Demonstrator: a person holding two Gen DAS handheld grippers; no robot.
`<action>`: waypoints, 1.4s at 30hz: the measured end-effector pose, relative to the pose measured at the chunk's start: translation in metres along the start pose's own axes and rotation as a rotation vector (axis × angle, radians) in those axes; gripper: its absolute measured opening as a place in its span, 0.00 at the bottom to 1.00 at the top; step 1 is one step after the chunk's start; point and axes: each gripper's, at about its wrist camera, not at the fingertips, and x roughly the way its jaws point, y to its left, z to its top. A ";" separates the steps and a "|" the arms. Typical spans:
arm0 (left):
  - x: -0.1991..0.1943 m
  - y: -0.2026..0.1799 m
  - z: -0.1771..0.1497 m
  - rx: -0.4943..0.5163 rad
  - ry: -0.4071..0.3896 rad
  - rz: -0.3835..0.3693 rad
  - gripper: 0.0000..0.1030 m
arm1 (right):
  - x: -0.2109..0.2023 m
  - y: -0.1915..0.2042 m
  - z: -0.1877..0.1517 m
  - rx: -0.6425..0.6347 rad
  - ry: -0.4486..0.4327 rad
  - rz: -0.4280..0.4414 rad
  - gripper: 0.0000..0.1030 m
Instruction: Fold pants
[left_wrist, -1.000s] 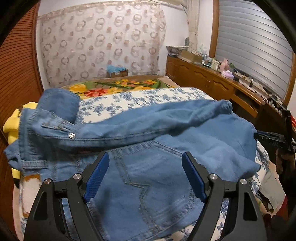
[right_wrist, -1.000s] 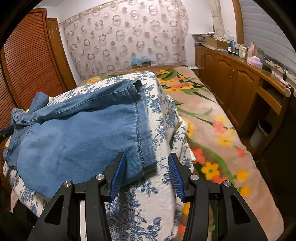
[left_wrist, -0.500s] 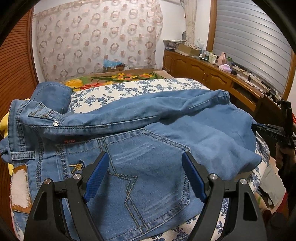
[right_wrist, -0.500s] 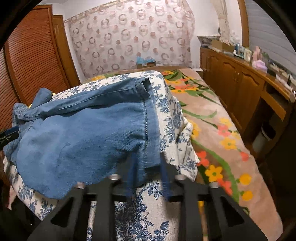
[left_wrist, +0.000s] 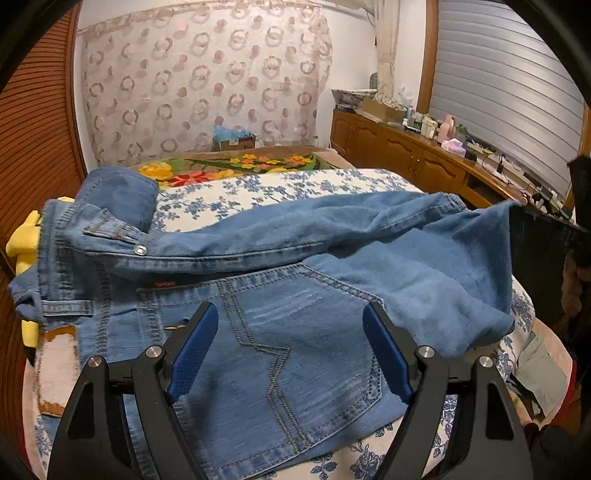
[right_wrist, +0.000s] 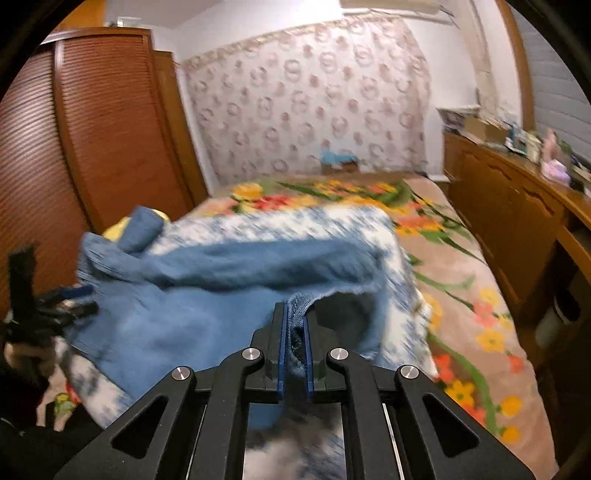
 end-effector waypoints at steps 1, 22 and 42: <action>-0.003 0.002 0.000 -0.004 -0.006 0.003 0.79 | 0.000 0.009 0.008 -0.023 -0.011 0.019 0.07; -0.045 0.054 -0.014 -0.087 -0.072 0.061 0.79 | 0.087 0.114 0.063 -0.321 0.115 0.294 0.18; -0.029 0.013 -0.003 -0.022 -0.059 -0.016 0.79 | 0.043 0.090 0.023 -0.228 0.112 0.144 0.44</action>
